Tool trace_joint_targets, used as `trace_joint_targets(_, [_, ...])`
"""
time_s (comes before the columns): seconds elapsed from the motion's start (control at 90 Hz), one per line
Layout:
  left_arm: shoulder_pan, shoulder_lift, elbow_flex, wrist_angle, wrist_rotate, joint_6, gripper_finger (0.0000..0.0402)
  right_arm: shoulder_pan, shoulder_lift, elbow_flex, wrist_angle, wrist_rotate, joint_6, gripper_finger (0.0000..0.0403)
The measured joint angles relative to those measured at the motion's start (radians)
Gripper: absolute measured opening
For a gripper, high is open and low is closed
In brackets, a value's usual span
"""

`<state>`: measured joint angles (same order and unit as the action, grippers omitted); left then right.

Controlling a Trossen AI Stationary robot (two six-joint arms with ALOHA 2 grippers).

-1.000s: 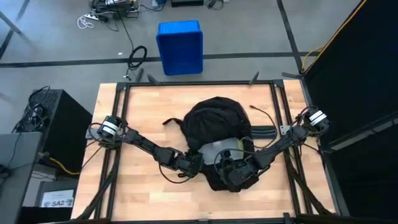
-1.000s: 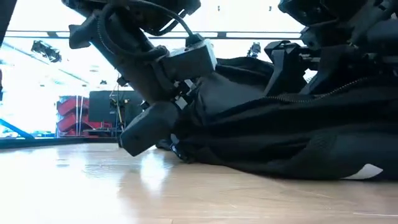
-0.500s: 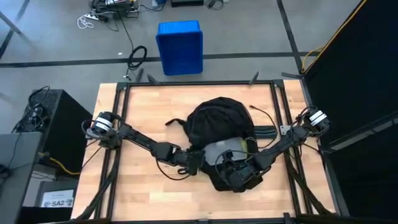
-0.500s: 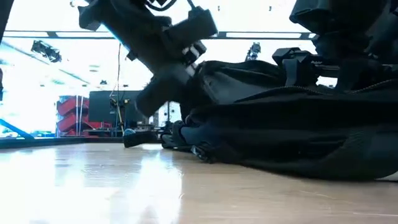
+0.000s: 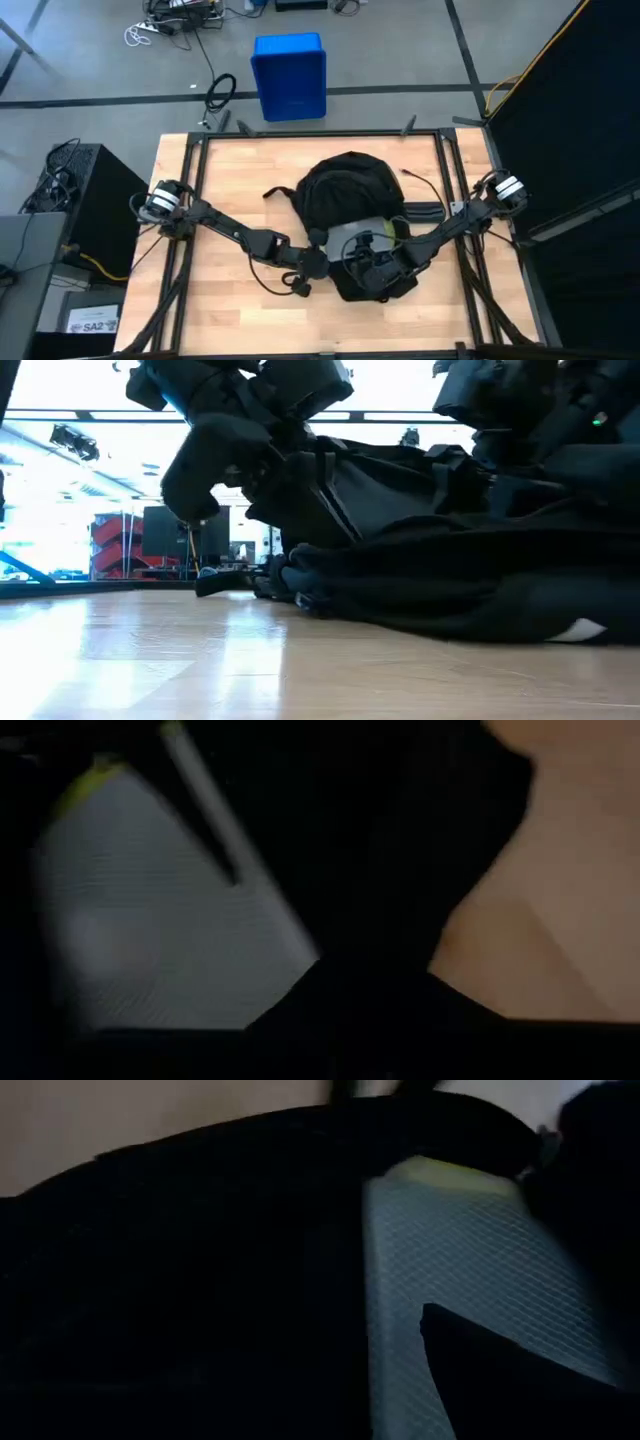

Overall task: Unpack backpack
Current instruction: Remove the zip lock bag from the backpack

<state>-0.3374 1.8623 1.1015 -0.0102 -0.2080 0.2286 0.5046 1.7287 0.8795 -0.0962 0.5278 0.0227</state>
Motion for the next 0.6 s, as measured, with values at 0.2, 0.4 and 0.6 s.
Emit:
trace_joint_targets(0.2, [-0.001,0.015,0.002,-0.035,0.040,-0.055,0.0062,-0.022,0.000,0.000,0.010,0.007,-0.013,0.0201])
trace_joint_targets(0.4, [0.000,0.025,0.002,-0.036,0.089,-0.077,0.0060,-0.029,0.000,0.000,-0.017,0.006,0.003,0.0209])
trace_joint_targets(0.6, [0.005,0.029,0.003,-0.046,0.181,-0.075,0.0047,-0.057,0.003,0.000,-0.051,-0.002,0.051,0.0212])
